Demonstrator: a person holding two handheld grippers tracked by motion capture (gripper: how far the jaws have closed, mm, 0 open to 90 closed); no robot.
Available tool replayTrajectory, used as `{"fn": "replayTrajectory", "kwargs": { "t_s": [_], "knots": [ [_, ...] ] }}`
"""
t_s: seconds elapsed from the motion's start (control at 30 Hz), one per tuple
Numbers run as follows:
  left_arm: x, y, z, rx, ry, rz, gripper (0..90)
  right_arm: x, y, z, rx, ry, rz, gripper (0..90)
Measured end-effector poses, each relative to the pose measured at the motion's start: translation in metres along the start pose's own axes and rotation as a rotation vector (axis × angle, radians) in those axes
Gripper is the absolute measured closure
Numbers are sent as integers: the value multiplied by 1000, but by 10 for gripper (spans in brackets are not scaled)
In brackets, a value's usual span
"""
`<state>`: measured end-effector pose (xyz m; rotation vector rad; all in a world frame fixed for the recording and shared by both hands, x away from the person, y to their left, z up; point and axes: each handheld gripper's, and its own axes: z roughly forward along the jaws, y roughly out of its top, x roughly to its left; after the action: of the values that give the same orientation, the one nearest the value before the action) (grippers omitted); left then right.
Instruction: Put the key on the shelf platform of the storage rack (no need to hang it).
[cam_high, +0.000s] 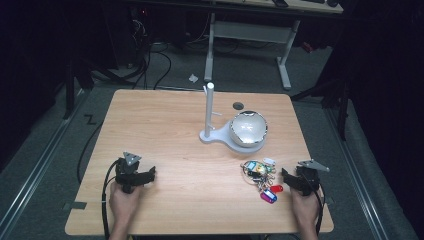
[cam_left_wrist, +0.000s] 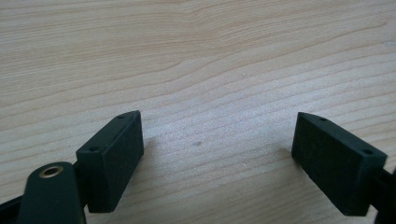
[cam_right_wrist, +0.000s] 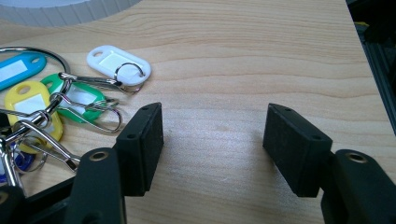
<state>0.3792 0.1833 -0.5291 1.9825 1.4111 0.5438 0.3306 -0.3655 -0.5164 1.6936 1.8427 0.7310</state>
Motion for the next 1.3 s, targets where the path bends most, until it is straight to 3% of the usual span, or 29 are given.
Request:
{"fn": "replayTrajectory", "kwargs": {
  "t_s": [0.8, 0.9, 1.3],
  "knots": [
    [0, 0, 0, 1, 0, -1, 171, 0, 0, 0, 2, 4, -1, 371],
    [0, 0, 0, 1, 0, -1, 171, 1, 0, 0, -2, 14, -14, 409],
    [0, 0, 0, 0, 1, -3, 171, 2, 0, -1, -1, 15, -14, 417]
  ]
}}
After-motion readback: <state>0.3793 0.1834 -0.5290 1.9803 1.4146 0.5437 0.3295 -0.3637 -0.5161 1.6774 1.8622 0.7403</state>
